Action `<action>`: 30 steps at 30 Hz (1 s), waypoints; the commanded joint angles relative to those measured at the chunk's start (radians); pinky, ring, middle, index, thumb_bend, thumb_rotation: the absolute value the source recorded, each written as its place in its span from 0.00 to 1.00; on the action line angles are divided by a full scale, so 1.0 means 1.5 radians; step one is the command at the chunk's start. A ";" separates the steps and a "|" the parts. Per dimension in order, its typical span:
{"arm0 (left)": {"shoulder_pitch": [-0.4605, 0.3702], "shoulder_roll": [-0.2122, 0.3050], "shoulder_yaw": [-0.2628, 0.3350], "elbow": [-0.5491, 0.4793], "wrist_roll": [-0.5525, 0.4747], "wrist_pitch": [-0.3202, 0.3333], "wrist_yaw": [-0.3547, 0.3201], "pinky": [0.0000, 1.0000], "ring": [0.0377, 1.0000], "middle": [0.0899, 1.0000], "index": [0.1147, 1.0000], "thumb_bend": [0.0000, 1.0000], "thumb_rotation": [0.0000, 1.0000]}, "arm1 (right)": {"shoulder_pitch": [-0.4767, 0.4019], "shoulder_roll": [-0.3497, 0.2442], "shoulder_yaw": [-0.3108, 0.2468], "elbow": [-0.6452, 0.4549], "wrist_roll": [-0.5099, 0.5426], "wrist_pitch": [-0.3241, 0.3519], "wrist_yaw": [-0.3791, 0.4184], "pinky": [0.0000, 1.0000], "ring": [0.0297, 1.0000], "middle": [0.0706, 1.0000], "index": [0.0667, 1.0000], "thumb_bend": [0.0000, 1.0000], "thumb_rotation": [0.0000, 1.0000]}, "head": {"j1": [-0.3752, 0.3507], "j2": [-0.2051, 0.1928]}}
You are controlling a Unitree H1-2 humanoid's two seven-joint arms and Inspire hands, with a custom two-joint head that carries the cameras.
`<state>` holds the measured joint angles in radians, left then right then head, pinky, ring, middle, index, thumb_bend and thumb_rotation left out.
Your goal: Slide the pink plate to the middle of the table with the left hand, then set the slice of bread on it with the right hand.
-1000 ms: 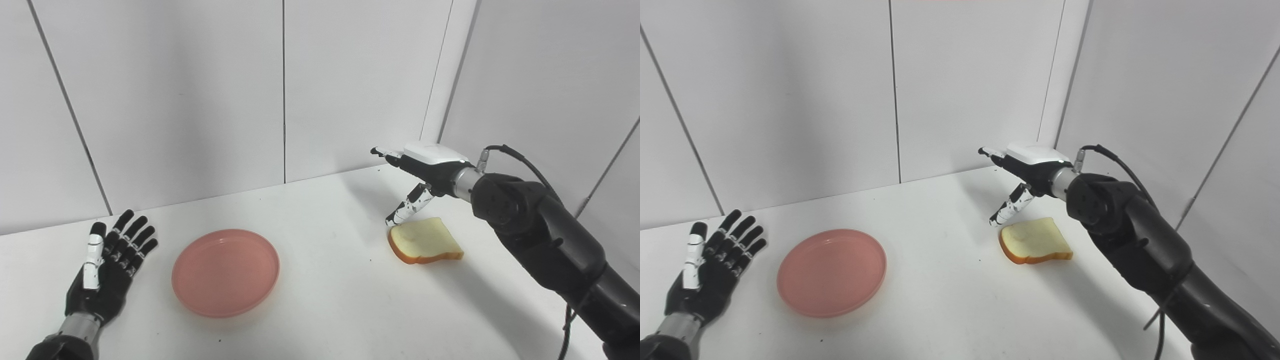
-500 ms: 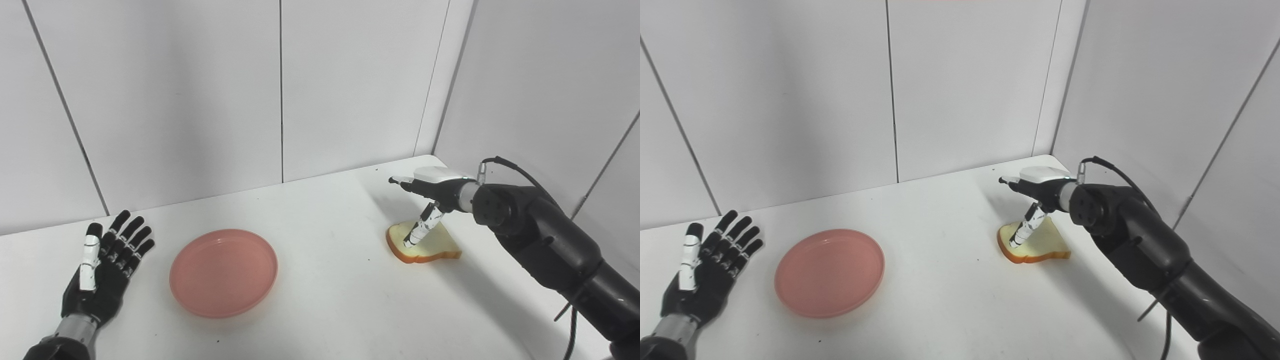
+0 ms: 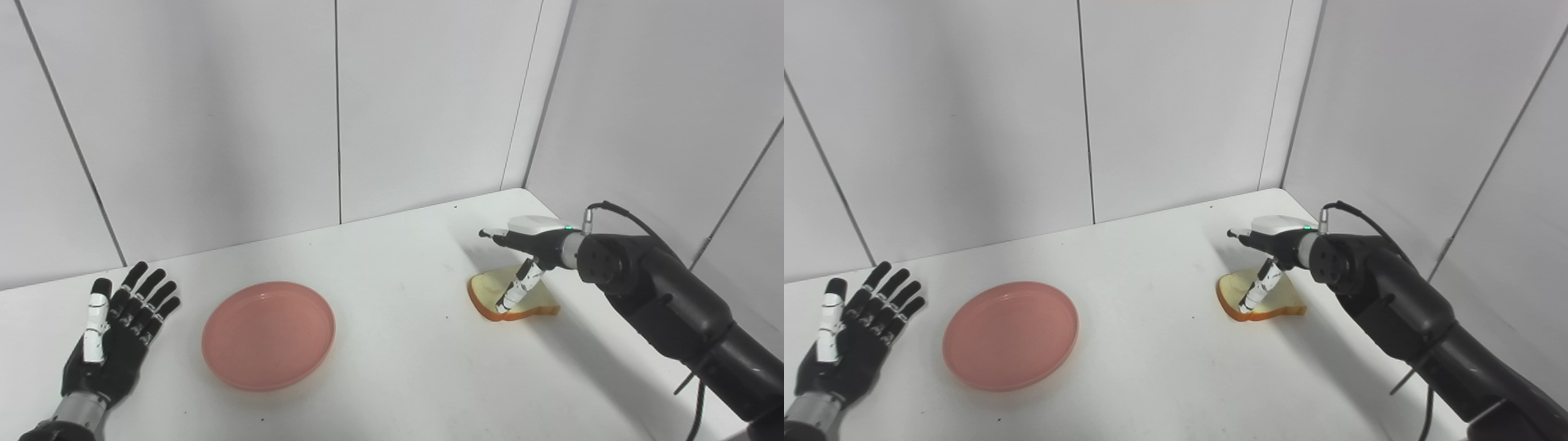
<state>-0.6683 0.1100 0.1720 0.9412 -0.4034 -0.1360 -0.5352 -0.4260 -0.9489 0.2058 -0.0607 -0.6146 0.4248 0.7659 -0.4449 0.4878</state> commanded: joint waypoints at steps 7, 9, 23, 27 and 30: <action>0.072 0.003 0.000 0.020 0.009 0.064 0.020 0.90 0.90 0.92 0.92 0.78 0.83 | -0.023 -0.037 0.009 0.008 -0.036 -0.009 0.001 0.92 1.00 1.00 1.00 1.00 0.32 | 0.005 0.005; 0.076 0.003 -0.002 0.008 0.010 0.073 0.022 0.91 0.90 0.92 0.93 0.77 0.83 | -0.020 -0.034 0.012 0.014 -0.038 -0.024 -0.011 0.93 1.00 1.00 1.00 1.00 0.33 | 0.005 0.007; 0.092 0.004 -0.015 -0.027 0.013 0.086 0.034 0.93 0.93 0.93 0.94 0.78 0.83 | -0.055 -0.024 0.071 0.077 -0.120 -0.112 -0.030 1.00 1.00 1.00 1.00 1.00 0.39 | 0.013 0.019; 0.097 0.004 -0.016 -0.043 0.012 0.098 0.038 0.92 0.92 0.93 0.93 0.77 0.83 | -0.058 -0.019 0.069 0.096 -0.119 -0.143 -0.054 0.97 1.00 1.00 1.00 1.00 0.39 | 0.015 0.025; 0.103 0.004 -0.018 -0.060 0.013 0.107 0.042 0.93 0.92 0.93 0.93 0.78 0.83 | -0.065 -0.014 0.068 0.105 -0.118 -0.151 -0.051 0.97 1.00 1.00 1.00 1.00 0.38 | 0.016 0.027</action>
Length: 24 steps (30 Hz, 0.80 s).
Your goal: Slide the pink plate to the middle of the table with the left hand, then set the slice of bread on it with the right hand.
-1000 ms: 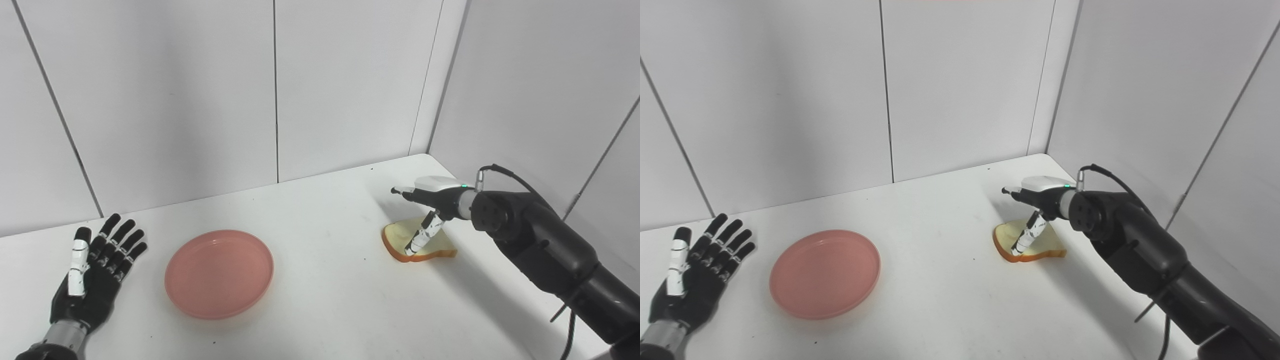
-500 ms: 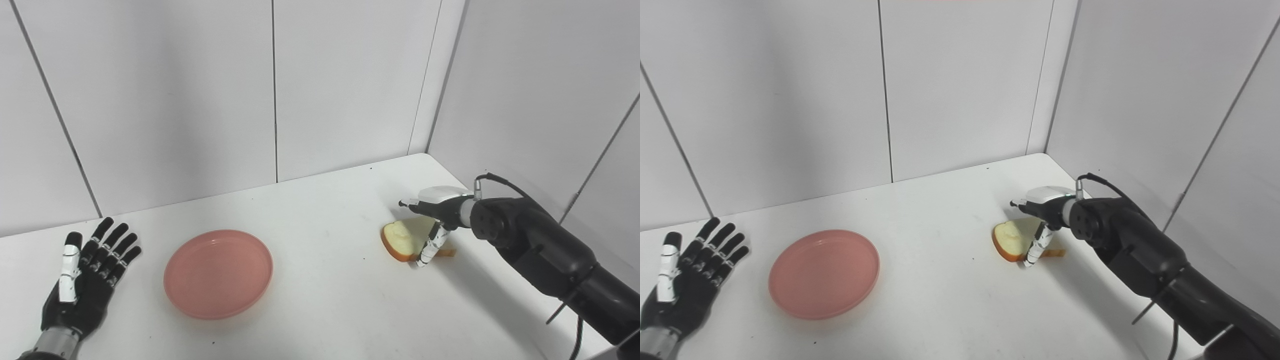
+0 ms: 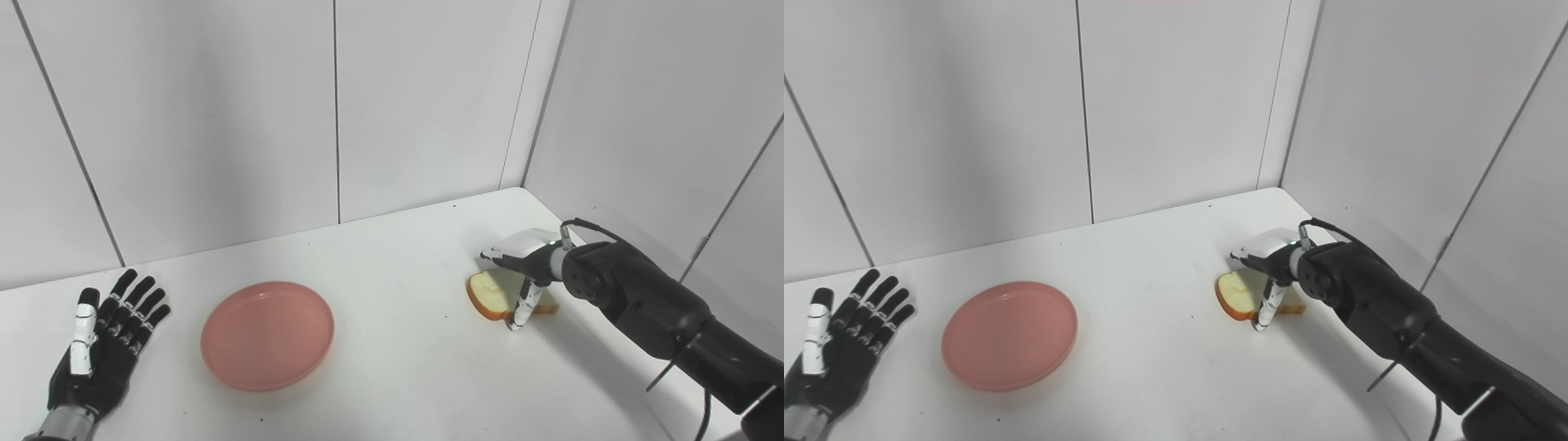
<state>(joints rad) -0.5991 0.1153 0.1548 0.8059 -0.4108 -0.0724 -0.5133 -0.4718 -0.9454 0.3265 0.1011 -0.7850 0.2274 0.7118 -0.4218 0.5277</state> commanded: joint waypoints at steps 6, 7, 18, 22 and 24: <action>0.069 0.001 -0.010 -0.004 0.015 0.081 0.033 0.93 0.93 0.93 0.94 0.79 0.83 | -0.055 0.011 -0.017 0.032 0.002 -0.007 -0.017 0.92 0.99 1.00 1.00 1.00 0.32 | 0.002 0.009; 0.070 0.001 -0.011 -0.008 0.014 0.083 0.033 0.93 0.93 0.93 0.94 0.78 0.83 | -0.057 0.014 -0.019 0.039 0.006 -0.007 -0.018 0.91 0.99 1.00 1.00 1.00 0.31 | 0.002 0.009; 0.079 0.005 -0.017 -0.031 0.015 0.097 0.039 0.92 0.92 0.93 0.93 0.78 0.83 | -0.068 0.051 -0.033 0.083 0.034 0.029 -0.010 0.62 0.76 0.81 0.87 1.00 0.18 | 0.003 0.022; 0.081 0.007 -0.017 -0.038 0.010 0.104 0.034 0.93 0.93 0.93 0.93 0.78 0.83 | -0.078 0.063 -0.036 0.112 0.068 0.005 -0.010 0.64 0.68 0.71 0.72 0.93 0.09 | 0.005 0.024; 0.082 0.007 -0.018 -0.044 0.009 0.108 0.035 0.93 0.93 0.93 0.94 0.78 0.82 | -0.078 0.071 -0.036 0.117 0.076 0.007 -0.016 0.58 0.61 0.63 0.64 0.86 0.02 | 0.004 0.025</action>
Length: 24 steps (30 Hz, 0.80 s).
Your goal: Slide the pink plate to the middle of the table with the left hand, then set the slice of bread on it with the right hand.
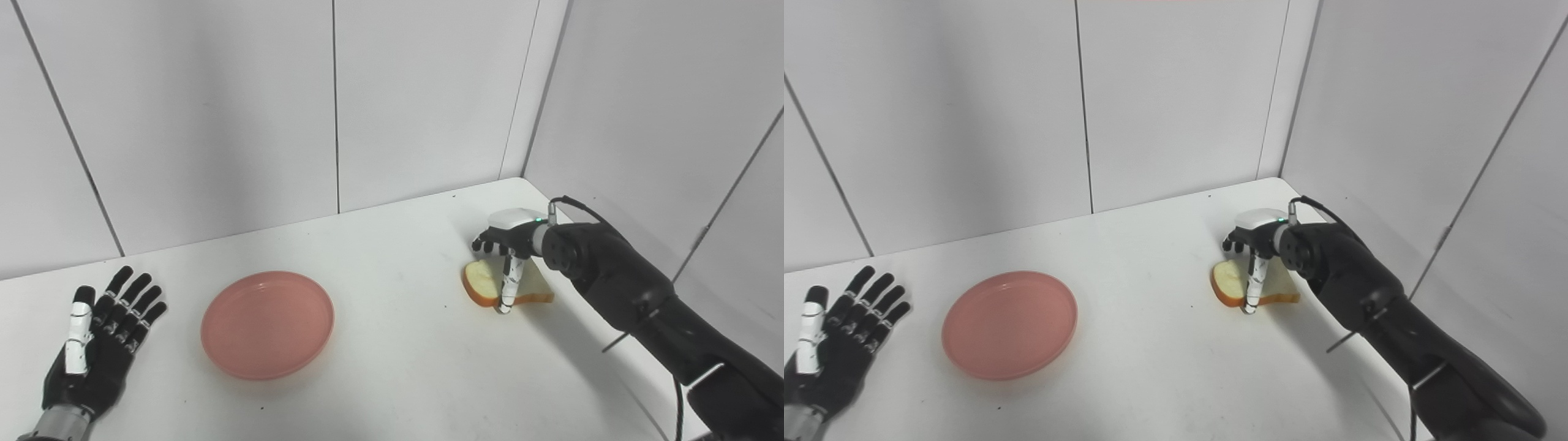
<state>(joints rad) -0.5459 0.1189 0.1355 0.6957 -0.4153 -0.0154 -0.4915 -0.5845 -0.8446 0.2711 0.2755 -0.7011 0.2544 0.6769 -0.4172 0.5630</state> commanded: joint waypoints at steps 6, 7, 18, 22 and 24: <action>0.045 0.007 -0.005 0.035 0.011 0.065 0.015 0.93 0.93 0.93 0.94 0.79 0.82 | 0.010 0.016 -0.001 -0.010 0.024 -0.005 -0.023 0.48 0.45 0.47 0.45 0.53 0.00 | 0.001 0.001; 0.046 0.006 -0.004 0.033 0.010 0.066 0.017 0.93 0.93 0.93 0.93 0.79 0.82 | 0.014 0.018 -0.006 -0.015 0.026 -0.001 -0.031 0.47 0.44 0.47 0.45 0.52 0.00 | 0.001 0.001; 0.046 0.003 -0.007 0.033 0.015 0.068 0.025 0.93 0.93 0.93 0.94 0.78 0.84 | 0.039 0.015 -0.039 -0.063 0.042 -0.014 -0.084 0.43 0.41 0.45 0.47 0.52 0.00 | 0.008 -0.005; 0.045 -0.002 -0.006 0.038 0.016 0.062 0.028 0.94 0.94 0.94 0.94 0.76 0.84 | 0.043 0.007 -0.057 -0.092 0.053 -0.031 -0.108 0.43 0.40 0.46 0.48 0.52 0.00 | 0.017 -0.008; 0.045 -0.005 -0.009 0.037 0.020 0.059 0.033 0.93 0.93 0.93 0.94 0.77 0.84 | 0.040 -0.001 -0.061 -0.102 0.058 -0.058 -0.123 0.43 0.39 0.45 0.49 0.52 0.00 | 0.019 -0.011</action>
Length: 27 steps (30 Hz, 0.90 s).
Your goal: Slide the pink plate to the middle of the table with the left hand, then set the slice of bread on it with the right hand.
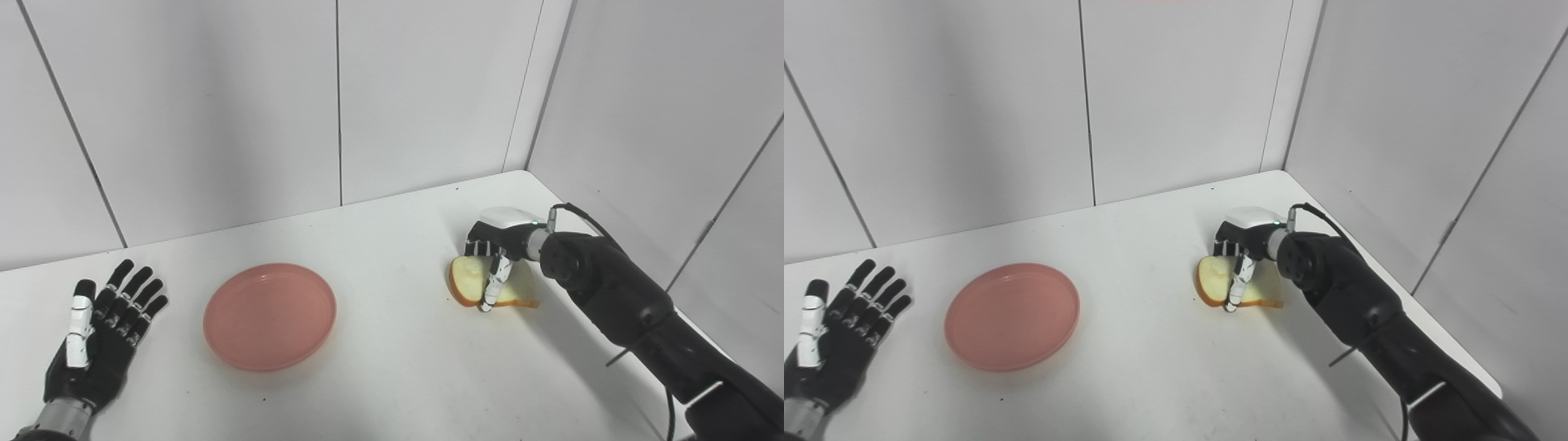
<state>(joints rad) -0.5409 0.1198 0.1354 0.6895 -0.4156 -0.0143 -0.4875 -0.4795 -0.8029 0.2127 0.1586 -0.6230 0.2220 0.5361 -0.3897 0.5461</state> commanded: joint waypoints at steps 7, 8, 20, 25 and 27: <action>0.043 -0.020 -0.020 0.035 0.031 0.058 0.051 0.94 0.93 0.94 0.94 0.78 0.85 | -0.046 -0.020 -0.053 -0.073 0.026 -0.018 -0.023 0.43 0.38 0.46 0.50 0.51 0.00 | 0.019 -0.012; 0.041 -0.022 -0.021 0.039 0.031 0.056 0.054 0.93 0.93 0.94 0.93 0.78 0.84 | -0.048 -0.019 -0.055 -0.076 0.031 -0.021 -0.021 0.42 0.38 0.46 0.51 0.51 0.00 | 0.026 -0.017; 0.028 -0.063 -0.044 0.065 0.058 0.039 0.101 0.93 0.94 0.94 0.94 0.77 0.88 | -0.129 0.032 -0.019 -0.120 0.039 -0.027 0.009 0.44 0.39 0.46 0.49 0.51 0.00 | 0.122 -0.035; 0.027 -0.085 -0.058 0.046 0.074 0.050 0.124 0.96 0.95 0.96 0.96 0.74 0.92 | -0.178 0.075 -0.001 -0.115 0.051 -0.042 0.014 0.44 0.39 0.46 0.50 0.51 0.00 | 0.185 -0.028; 0.026 -0.092 -0.066 0.036 0.083 0.056 0.133 0.97 0.96 0.97 0.97 0.74 0.95 | -0.199 0.095 0.009 -0.103 0.054 -0.053 0.014 0.44 0.39 0.46 0.49 0.51 0.00 | 0.197 -0.026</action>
<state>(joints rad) -0.5767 -0.0104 0.0553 0.6886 -0.3349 -0.0263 -0.3357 -0.7066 -0.6540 0.2346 0.0143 -0.5474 0.1756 0.5736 -0.0953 0.5062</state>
